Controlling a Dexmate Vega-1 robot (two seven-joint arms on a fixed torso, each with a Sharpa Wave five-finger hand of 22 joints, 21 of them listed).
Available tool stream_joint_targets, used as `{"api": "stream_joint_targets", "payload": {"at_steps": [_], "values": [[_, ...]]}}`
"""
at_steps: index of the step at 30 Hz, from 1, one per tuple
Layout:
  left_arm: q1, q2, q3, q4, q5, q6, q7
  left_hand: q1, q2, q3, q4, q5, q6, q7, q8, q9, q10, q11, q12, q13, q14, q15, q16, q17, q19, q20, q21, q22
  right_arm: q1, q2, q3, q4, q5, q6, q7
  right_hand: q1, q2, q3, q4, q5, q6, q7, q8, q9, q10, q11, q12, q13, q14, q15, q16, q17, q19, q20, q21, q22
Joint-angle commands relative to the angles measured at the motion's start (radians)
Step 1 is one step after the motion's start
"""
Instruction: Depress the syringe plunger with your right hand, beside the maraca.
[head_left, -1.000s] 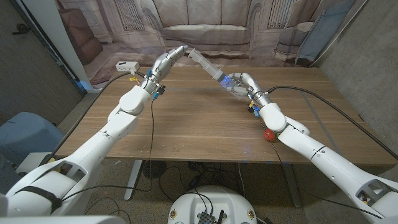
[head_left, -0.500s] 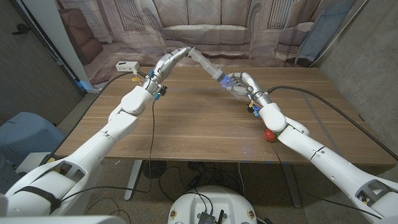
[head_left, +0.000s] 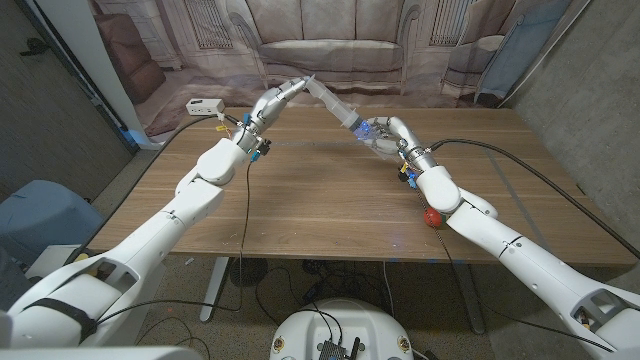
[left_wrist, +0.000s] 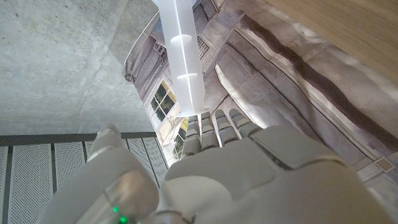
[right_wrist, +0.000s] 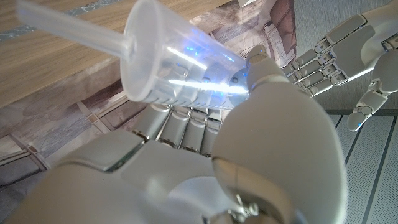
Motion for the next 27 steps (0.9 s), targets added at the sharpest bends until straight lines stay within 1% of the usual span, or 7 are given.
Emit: {"api": "stream_joint_targets", "payload": {"at_steps": [1, 5, 12, 14, 15, 21, 27], "values": [[0.005, 0.009, 0.005, -0.022, 0.011, 0.017, -0.004, 0.007, 0.004, 0.005, 0.000, -0.003, 0.007, 0.007, 0.000, 0.003, 0.001, -0.009, 0.002, 0.005, -0.001, -0.006, 0.000, 0.003, -0.006, 0.005, 0.002, 0.003, 0.007, 0.008, -0.009, 0.009, 0.001, 0.008, 0.008, -0.022, 0.155, 0.109, 0.103, 0.006, 0.123, -0.097, 0.006, 0.002, 0.008, 0.001, 0.006, 0.004, 0.008, -0.035, -0.004, 0.005, -0.002, 0.006, 0.005, 0.005], [0.007, 0.014, 0.008, -0.032, 0.012, 0.029, -0.009, 0.007, 0.004, 0.005, 0.000, -0.003, 0.006, 0.007, -0.001, 0.003, 0.001, -0.009, 0.002, 0.005, 0.000, -0.006, 0.000, 0.003, -0.007, 0.006, 0.002, 0.003, 0.009, 0.012, -0.009, 0.013, -0.003, 0.015, 0.002, -0.026, 0.155, 0.109, 0.107, 0.006, 0.122, -0.103, 0.005, 0.003, 0.010, -0.012, 0.007, 0.004, 0.009, -0.041, -0.007, 0.004, 0.000, 0.003, 0.008, 0.005], [0.011, 0.019, 0.011, -0.039, 0.008, 0.040, -0.015, 0.008, 0.005, 0.006, 0.000, -0.003, 0.007, 0.009, -0.001, 0.003, 0.002, -0.009, 0.001, 0.005, 0.000, -0.005, 0.000, 0.003, -0.007, 0.006, 0.002, 0.003, 0.008, 0.013, -0.007, 0.008, -0.014, 0.018, -0.009, -0.026, 0.156, 0.113, 0.108, 0.007, 0.119, -0.106, 0.004, 0.003, 0.012, -0.010, 0.006, 0.004, 0.016, -0.044, -0.009, 0.002, 0.002, 0.000, 0.010, 0.005], [0.011, 0.019, 0.012, -0.038, 0.007, 0.042, -0.018, 0.009, 0.006, 0.006, 0.000, -0.003, 0.007, 0.009, -0.002, 0.003, 0.003, -0.005, 0.002, 0.005, -0.001, -0.004, 0.000, 0.003, -0.007, 0.006, 0.002, 0.003, 0.007, 0.012, -0.005, 0.005, -0.016, 0.016, -0.012, -0.027, 0.155, 0.113, 0.108, 0.007, 0.119, -0.106, 0.004, 0.004, 0.012, -0.016, 0.006, 0.004, 0.017, -0.045, -0.009, 0.003, 0.002, -0.001, 0.011, 0.005], [0.011, 0.020, 0.013, -0.039, 0.006, 0.043, -0.020, 0.009, 0.006, 0.006, 0.000, -0.003, 0.007, 0.009, -0.002, 0.003, 0.003, -0.008, 0.002, 0.005, -0.001, -0.004, 0.000, 0.003, -0.007, 0.006, 0.002, 0.003, 0.007, 0.011, -0.004, 0.002, -0.015, 0.012, -0.010, -0.027, 0.155, 0.112, 0.108, 0.007, 0.118, -0.105, 0.004, 0.004, 0.012, -0.010, 0.006, 0.004, 0.017, -0.045, -0.009, 0.003, 0.002, -0.001, 0.011, 0.005], [0.009, 0.020, 0.017, -0.037, 0.004, 0.043, -0.029, 0.009, 0.006, 0.007, -0.001, -0.003, 0.008, 0.010, -0.002, 0.003, 0.002, -0.007, 0.001, 0.005, -0.001, -0.005, 0.000, 0.003, -0.008, 0.007, 0.002, 0.003, 0.006, 0.008, -0.003, -0.008, -0.026, 0.007, -0.015, -0.026, 0.152, 0.116, 0.108, 0.008, 0.119, -0.102, 0.005, 0.005, 0.025, -0.013, 0.010, 0.004, 0.033, -0.045, -0.011, -0.003, 0.010, 0.000, 0.016, 0.005], [0.006, 0.019, 0.022, -0.035, 0.002, 0.041, -0.038, 0.010, 0.006, 0.007, -0.001, -0.004, 0.007, 0.010, -0.003, 0.003, 0.001, -0.004, 0.000, 0.005, -0.002, -0.002, 0.000, 0.003, -0.008, 0.008, 0.002, 0.003, 0.007, 0.006, -0.003, -0.015, -0.031, 0.006, -0.014, -0.025, 0.153, 0.119, 0.107, 0.008, 0.118, -0.098, 0.005, 0.006, 0.028, -0.008, 0.009, 0.003, 0.038, -0.047, -0.013, -0.004, 0.014, 0.001, 0.020, 0.005]]}}
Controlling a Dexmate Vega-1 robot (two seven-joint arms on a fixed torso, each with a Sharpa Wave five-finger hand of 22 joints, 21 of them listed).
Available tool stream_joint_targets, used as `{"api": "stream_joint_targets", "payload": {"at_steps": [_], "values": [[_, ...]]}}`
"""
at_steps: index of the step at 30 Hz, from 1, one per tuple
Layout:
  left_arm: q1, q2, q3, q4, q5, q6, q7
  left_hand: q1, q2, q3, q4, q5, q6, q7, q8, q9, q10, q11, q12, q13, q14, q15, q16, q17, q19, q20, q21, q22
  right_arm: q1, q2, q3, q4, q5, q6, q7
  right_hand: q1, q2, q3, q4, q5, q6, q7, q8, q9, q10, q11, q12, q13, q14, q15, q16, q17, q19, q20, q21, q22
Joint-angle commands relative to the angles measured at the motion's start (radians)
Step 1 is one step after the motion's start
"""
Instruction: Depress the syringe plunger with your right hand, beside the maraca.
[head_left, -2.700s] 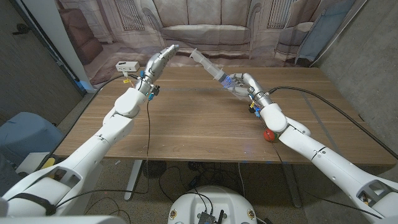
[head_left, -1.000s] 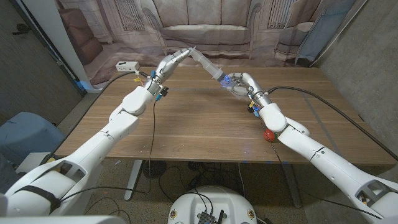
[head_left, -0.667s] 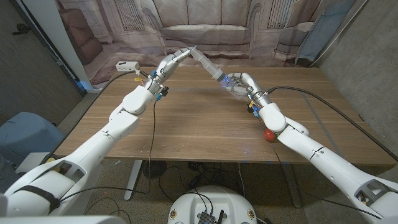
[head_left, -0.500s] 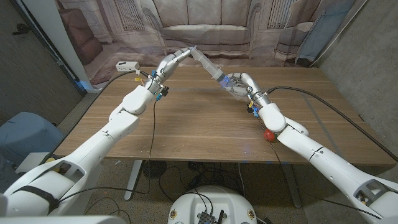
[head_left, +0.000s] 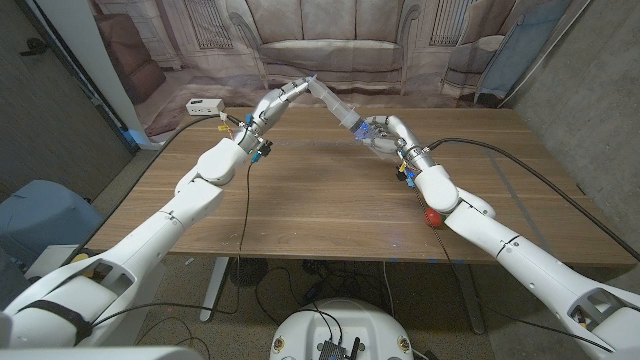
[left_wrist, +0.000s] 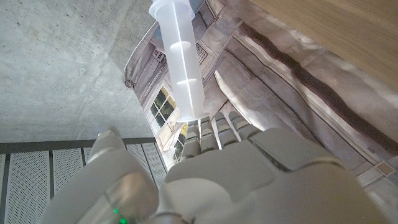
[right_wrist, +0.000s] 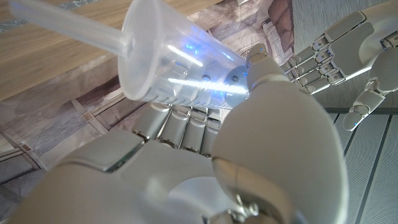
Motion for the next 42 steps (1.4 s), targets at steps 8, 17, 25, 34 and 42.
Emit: {"api": "stream_joint_targets", "payload": {"at_steps": [8, 17, 25, 34, 42], "values": [[-0.002, 0.001, 0.011, -0.004, -0.004, 0.005, -0.023, 0.005, 0.001, 0.007, -0.001, -0.004, 0.001, 0.004, 0.004, 0.004, 0.002, 0.001, 0.005, 0.005, -0.003, -0.003, 0.000, 0.003, -0.003, 0.003, 0.003, 0.003, 0.000, -0.003, 0.003, -0.019, -0.015, -0.007, -0.003, -0.025, 0.154, 0.119, 0.106, 0.007, 0.118, -0.100, 0.009, 0.004, 0.020, -0.009, 0.004, 0.003, 0.017, -0.046, -0.002, 0.003, 0.011, 0.004, 0.010, 0.005], [0.001, 0.000, 0.013, -0.005, -0.005, 0.010, -0.024, 0.006, 0.002, 0.007, -0.001, -0.004, 0.001, 0.003, 0.004, 0.004, 0.001, 0.001, 0.005, 0.005, -0.003, -0.002, 0.000, 0.003, -0.004, 0.005, 0.003, 0.003, 0.000, -0.003, 0.003, -0.018, -0.014, -0.006, 0.000, -0.026, 0.154, 0.118, 0.107, 0.006, 0.113, -0.101, 0.007, 0.004, 0.018, -0.010, 0.001, 0.003, 0.016, -0.048, -0.002, 0.007, 0.008, 0.003, 0.012, 0.005], [0.003, 0.000, 0.016, -0.008, -0.001, 0.013, -0.023, 0.007, 0.002, 0.007, -0.001, -0.004, 0.001, 0.003, 0.003, 0.004, 0.002, -0.003, 0.005, 0.005, -0.011, -0.001, -0.003, 0.003, -0.006, 0.008, 0.002, 0.003, -0.006, -0.003, 0.009, -0.022, -0.004, -0.009, -0.001, -0.027, 0.156, 0.119, 0.108, 0.007, 0.115, -0.103, 0.010, 0.008, 0.023, -0.012, 0.002, 0.004, 0.020, -0.053, -0.002, 0.010, 0.011, 0.000, 0.015, 0.005], [0.002, -0.002, 0.021, -0.008, -0.002, 0.014, -0.030, 0.007, 0.002, 0.008, -0.001, -0.005, 0.001, 0.006, 0.003, 0.004, 0.003, 0.000, 0.005, 0.005, -0.007, 0.001, 0.000, 0.003, 0.000, 0.006, 0.005, 0.003, -0.015, -0.008, 0.012, -0.032, 0.000, -0.015, 0.001, -0.027, 0.155, 0.119, 0.108, 0.007, 0.113, -0.103, 0.010, 0.010, 0.023, -0.006, 0.002, 0.004, 0.021, -0.051, -0.003, 0.012, 0.011, 0.000, 0.017, 0.005], [0.010, 0.009, 0.022, -0.029, 0.018, 0.025, -0.018, 0.008, 0.002, 0.008, -0.001, -0.005, 0.002, 0.006, 0.003, 0.004, 0.006, 0.004, 0.006, 0.006, -0.005, 0.003, 0.001, 0.003, 0.001, 0.006, 0.005, 0.004, -0.016, -0.012, 0.012, -0.037, 0.001, -0.016, 0.006, -0.026, 0.155, 0.119, 0.108, 0.007, 0.111, -0.102, 0.011, 0.013, 0.025, -0.005, 0.001, 0.004, 0.025, -0.047, -0.001, 0.016, 0.010, 0.001, 0.020, 0.005]]}}
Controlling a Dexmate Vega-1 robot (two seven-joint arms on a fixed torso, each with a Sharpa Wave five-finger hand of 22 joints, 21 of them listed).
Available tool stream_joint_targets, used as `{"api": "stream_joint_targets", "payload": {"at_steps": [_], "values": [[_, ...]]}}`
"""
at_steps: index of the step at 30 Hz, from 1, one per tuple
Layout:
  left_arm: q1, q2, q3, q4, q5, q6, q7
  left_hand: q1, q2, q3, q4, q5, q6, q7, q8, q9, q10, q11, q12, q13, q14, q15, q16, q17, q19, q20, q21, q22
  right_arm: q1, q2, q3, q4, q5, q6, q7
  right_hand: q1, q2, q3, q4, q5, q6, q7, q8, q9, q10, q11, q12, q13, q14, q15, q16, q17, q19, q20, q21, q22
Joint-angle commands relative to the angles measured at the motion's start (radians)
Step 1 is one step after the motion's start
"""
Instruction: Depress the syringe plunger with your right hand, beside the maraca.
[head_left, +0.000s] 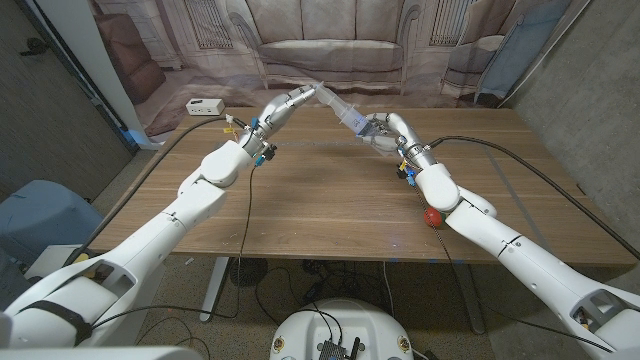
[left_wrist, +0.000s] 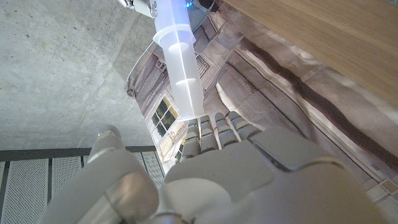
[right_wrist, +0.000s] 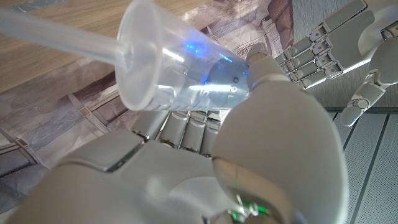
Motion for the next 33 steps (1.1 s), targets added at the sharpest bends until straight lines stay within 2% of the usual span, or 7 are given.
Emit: {"api": "stream_joint_targets", "payload": {"at_steps": [1, 8, 9, 24, 25, 32, 33], "values": [[0.008, 0.009, 0.003, -0.020, 0.016, 0.012, 0.009, 0.008, 0.002, 0.008, -0.001, -0.001, 0.003, 0.006, 0.005, 0.004, 0.007, 0.003, 0.005, 0.006, 0.004, 0.004, 0.001, 0.003, 0.000, 0.006, 0.005, 0.004, -0.006, -0.005, 0.003, -0.008, 0.003, -0.002, 0.004, -0.026, 0.156, 0.115, 0.112, 0.008, 0.111, -0.102, 0.008, 0.005, 0.022, -0.008, 0.006, 0.004, 0.022, -0.050, -0.001, 0.004, 0.006, -0.004, 0.005, 0.005], [0.012, 0.013, 0.004, -0.029, 0.016, 0.017, 0.007, 0.008, 0.002, 0.008, -0.001, -0.001, 0.004, 0.007, 0.005, 0.004, 0.006, 0.000, 0.005, 0.006, 0.004, 0.005, 0.001, 0.003, -0.001, 0.007, 0.005, 0.004, -0.002, -0.004, 0.003, -0.007, 0.000, 0.003, 0.003, -0.026, 0.156, 0.115, 0.112, 0.008, 0.111, -0.101, 0.008, 0.006, 0.022, -0.005, 0.005, 0.005, 0.023, -0.049, -0.001, 0.008, 0.004, -0.004, 0.007, 0.005], [0.013, 0.013, 0.004, -0.029, 0.016, 0.017, 0.006, 0.008, 0.002, 0.008, -0.001, -0.001, 0.003, 0.007, 0.004, 0.004, 0.006, 0.000, 0.005, 0.006, 0.004, 0.006, 0.001, 0.003, -0.001, 0.006, 0.005, 0.004, -0.002, -0.004, 0.003, -0.008, -0.002, 0.002, 0.002, -0.025, 0.156, 0.115, 0.112, 0.008, 0.112, -0.101, 0.008, 0.006, 0.021, -0.013, 0.005, 0.005, 0.022, -0.049, -0.001, 0.009, 0.005, -0.004, 0.008, 0.005], [0.004, -0.002, 0.021, -0.012, 0.015, 0.000, -0.015, 0.009, 0.002, 0.008, -0.001, -0.001, 0.004, 0.006, 0.004, 0.004, 0.005, 0.000, 0.004, 0.006, 0.003, 0.004, 0.000, 0.003, -0.003, 0.009, 0.004, 0.004, -0.002, -0.005, 0.005, -0.024, -0.009, -0.006, 0.002, -0.026, 0.155, 0.116, 0.113, 0.007, 0.112, -0.101, 0.008, 0.007, 0.023, -0.005, 0.005, 0.005, 0.024, -0.049, -0.004, 0.011, 0.003, -0.004, 0.011, 0.005], [0.004, -0.002, 0.022, -0.011, 0.015, 0.000, -0.016, 0.009, 0.002, 0.008, -0.001, -0.001, 0.004, 0.006, 0.004, 0.004, 0.005, 0.001, 0.004, 0.006, 0.003, 0.004, 0.000, 0.003, -0.003, 0.009, 0.004, 0.004, -0.002, -0.005, 0.005, -0.025, -0.010, -0.008, 0.002, -0.027, 0.155, 0.116, 0.114, 0.008, 0.111, -0.102, 0.008, 0.007, 0.020, -0.011, 0.004, 0.005, 0.024, -0.049, -0.005, 0.011, 0.003, -0.004, 0.012, 0.006], [-0.001, -0.007, 0.032, -0.002, 0.028, -0.002, -0.020, 0.009, 0.002, 0.008, -0.001, -0.001, 0.004, 0.004, 0.004, 0.004, 0.004, -0.002, 0.004, 0.006, 0.003, 0.004, 0.001, 0.003, -0.004, 0.009, 0.004, 0.004, -0.001, -0.004, 0.004, -0.029, -0.010, -0.012, 0.004, -0.025, 0.155, 0.117, 0.112, 0.008, 0.112, -0.101, 0.008, 0.008, 0.021, -0.008, 0.004, 0.005, 0.023, -0.049, -0.007, 0.013, 0.001, -0.003, 0.014, 0.006], [-0.002, -0.007, 0.033, -0.001, 0.032, -0.002, -0.019, 0.009, 0.002, 0.008, -0.001, -0.001, 0.004, 0.005, 0.004, 0.004, 0.005, -0.001, 0.004, 0.006, 0.003, 0.004, 0.001, 0.003, -0.004, 0.009, 0.004, 0.004, 0.000, -0.003, 0.004, -0.029, -0.011, -0.013, 0.003, -0.026, 0.155, 0.117, 0.113, 0.007, 0.112, -0.102, 0.008, 0.008, 0.023, 0.005, 0.004, 0.005, 0.023, -0.050, -0.006, 0.014, 0.001, -0.003, 0.014, 0.006]]}}
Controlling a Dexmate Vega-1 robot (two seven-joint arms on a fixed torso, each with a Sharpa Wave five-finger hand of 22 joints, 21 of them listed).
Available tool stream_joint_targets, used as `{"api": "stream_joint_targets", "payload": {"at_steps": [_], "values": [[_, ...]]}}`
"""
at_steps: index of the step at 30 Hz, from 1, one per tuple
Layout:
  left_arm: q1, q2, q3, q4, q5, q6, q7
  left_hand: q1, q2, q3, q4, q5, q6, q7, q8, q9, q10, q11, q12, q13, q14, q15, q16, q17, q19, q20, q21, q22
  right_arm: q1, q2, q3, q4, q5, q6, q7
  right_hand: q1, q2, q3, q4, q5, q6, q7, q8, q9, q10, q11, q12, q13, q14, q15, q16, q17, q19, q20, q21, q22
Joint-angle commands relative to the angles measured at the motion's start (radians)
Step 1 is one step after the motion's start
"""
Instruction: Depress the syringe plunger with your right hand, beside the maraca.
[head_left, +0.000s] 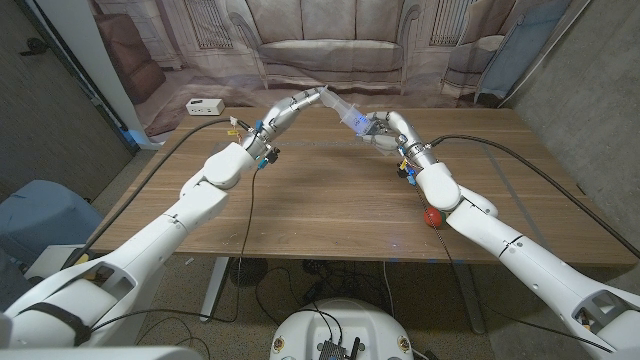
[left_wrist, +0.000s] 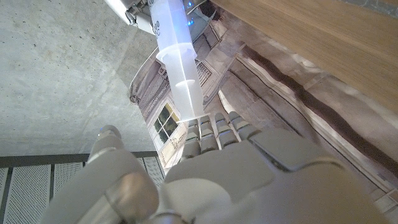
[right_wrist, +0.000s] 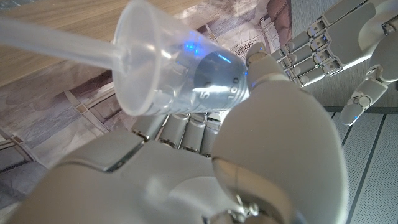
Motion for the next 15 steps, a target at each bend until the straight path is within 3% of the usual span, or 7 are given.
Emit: {"api": "stream_joint_targets", "payload": {"at_steps": [1, 15], "values": [[-0.008, -0.009, 0.018, 0.015, 0.019, -0.009, -0.009, 0.009, 0.002, 0.008, -0.001, -0.001, 0.007, 0.004, 0.007, 0.004, 0.008, 0.003, 0.004, 0.002, 0.003, 0.003, 0.001, 0.003, -0.004, 0.009, 0.004, 0.004, 0.003, 0.001, -0.001, -0.008, -0.006, -0.010, 0.001, -0.026, 0.155, 0.117, 0.112, 0.007, 0.111, -0.101, 0.004, 0.002, 0.020, -0.013, 0.005, 0.005, 0.021, -0.048, -0.007, 0.005, 0.001, -0.003, 0.007, 0.006], [-0.008, -0.010, 0.021, 0.019, 0.012, -0.009, -0.018, 0.009, 0.002, 0.007, -0.001, -0.001, 0.007, 0.005, 0.006, 0.004, 0.007, -0.007, 0.004, 0.002, 0.001, 0.005, 0.000, 0.003, -0.006, 0.011, 0.004, 0.004, 0.007, 0.011, -0.006, 0.005, -0.004, -0.005, -0.002, -0.026, 0.155, 0.118, 0.112, 0.007, 0.113, -0.100, 0.004, 0.003, 0.018, -0.009, 0.003, 0.006, 0.023, -0.049, -0.010, 0.007, -0.002, -0.003, 0.010, 0.006]]}}
